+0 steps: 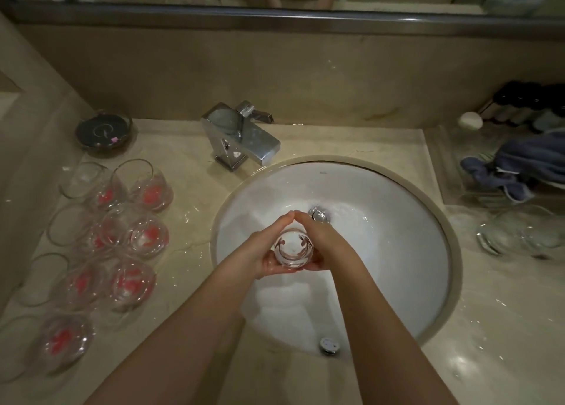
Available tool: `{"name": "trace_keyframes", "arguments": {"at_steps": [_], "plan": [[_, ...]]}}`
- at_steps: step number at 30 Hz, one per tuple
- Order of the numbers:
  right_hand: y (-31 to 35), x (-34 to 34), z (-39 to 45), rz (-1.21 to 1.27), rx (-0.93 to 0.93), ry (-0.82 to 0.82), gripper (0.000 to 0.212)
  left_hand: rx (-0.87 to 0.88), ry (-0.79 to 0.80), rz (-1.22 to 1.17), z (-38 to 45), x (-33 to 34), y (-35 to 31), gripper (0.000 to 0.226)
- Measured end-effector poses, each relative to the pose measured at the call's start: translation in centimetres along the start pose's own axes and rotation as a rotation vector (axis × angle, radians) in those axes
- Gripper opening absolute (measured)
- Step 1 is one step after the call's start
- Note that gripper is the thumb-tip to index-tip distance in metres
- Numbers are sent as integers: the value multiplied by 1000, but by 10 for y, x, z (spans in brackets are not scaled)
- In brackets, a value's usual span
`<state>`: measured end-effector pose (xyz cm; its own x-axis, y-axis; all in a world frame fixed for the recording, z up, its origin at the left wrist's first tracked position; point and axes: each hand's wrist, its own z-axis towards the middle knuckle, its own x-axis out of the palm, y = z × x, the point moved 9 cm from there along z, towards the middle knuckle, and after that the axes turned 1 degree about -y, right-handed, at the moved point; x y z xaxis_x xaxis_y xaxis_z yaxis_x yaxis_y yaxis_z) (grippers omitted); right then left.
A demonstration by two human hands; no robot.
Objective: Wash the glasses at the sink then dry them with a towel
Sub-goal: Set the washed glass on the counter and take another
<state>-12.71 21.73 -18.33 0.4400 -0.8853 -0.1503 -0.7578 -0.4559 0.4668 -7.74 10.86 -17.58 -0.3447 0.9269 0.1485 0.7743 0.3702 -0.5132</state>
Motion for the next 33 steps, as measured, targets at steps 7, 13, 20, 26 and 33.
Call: {"name": "trace_keyframes", "arguments": {"at_steps": [7, 13, 20, 26, 33], "plan": [[-12, -19, -11, 42, -15, -6, 63, -2, -17, 62, -8, 16, 4, 54], [-21, -46, -21, 82, -43, 0, 64, 32, -27, 85, -19, 44, 6, 53], [-29, -93, -32, 109, -137, -53, 66, 105, 14, 165, -26, 94, 5, 65], [-34, -137, -47, 223, -314, -102, 55, 239, 54, 217, -36, 138, -3, 76], [-61, -212, -88, 493, -525, -123, 69, 347, 226, 360, -51, 219, -5, 78]]}}
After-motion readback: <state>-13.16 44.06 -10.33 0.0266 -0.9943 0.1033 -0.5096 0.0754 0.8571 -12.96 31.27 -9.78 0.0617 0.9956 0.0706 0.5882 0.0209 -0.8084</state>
